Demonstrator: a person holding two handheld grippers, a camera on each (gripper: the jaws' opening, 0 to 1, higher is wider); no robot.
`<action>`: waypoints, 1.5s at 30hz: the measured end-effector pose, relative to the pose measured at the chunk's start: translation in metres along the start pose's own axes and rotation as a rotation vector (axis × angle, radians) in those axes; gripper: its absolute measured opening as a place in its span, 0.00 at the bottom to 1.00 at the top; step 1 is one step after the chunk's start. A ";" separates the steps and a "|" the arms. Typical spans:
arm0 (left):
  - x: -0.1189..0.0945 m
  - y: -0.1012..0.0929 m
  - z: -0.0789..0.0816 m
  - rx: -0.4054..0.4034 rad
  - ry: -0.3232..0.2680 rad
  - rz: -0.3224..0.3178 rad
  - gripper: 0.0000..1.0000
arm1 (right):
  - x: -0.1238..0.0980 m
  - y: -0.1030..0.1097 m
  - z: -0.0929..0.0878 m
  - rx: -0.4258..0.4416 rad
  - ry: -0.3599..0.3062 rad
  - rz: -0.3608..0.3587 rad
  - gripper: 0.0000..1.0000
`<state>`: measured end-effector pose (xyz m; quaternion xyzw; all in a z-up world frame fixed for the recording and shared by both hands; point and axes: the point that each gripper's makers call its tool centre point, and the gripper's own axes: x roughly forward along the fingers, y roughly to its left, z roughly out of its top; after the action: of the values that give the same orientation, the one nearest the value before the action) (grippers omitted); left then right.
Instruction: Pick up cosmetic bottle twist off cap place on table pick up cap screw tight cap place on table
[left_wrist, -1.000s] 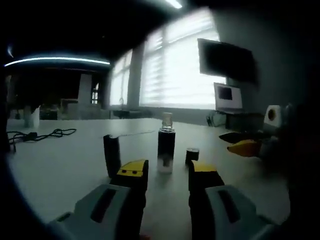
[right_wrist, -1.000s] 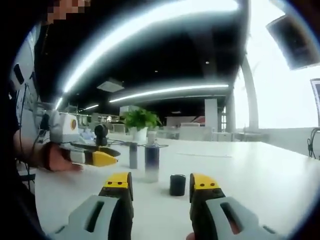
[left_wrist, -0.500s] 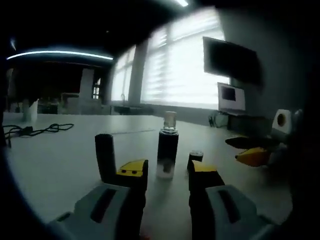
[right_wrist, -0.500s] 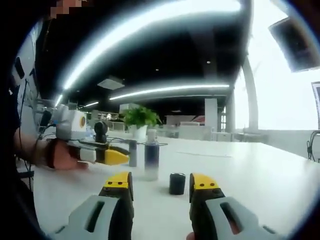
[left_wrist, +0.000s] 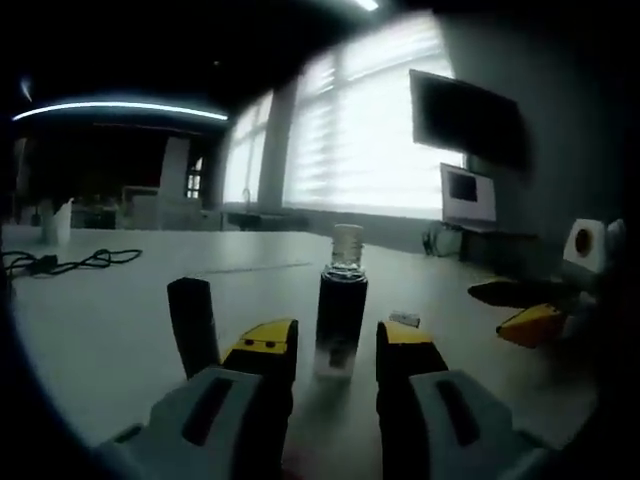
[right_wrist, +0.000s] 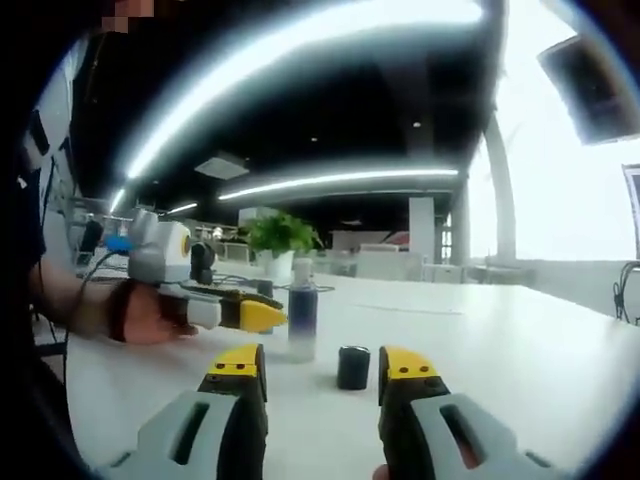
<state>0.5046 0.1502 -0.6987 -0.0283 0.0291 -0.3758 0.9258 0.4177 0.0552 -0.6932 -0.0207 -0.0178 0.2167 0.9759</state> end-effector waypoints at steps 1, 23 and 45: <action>0.002 0.000 0.000 0.002 -0.002 0.001 0.22 | 0.000 0.000 0.000 0.000 0.001 -0.001 0.38; 0.024 0.000 0.003 0.018 -0.015 0.000 0.13 | 0.001 0.004 -0.005 -0.034 0.021 0.003 0.38; -0.004 -0.010 0.005 0.040 -0.024 -0.085 0.11 | 0.001 0.001 -0.003 -0.008 0.014 0.000 0.38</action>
<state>0.4954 0.1462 -0.6928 -0.0155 0.0093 -0.4149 0.9097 0.4182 0.0569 -0.6959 -0.0262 -0.0121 0.2163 0.9759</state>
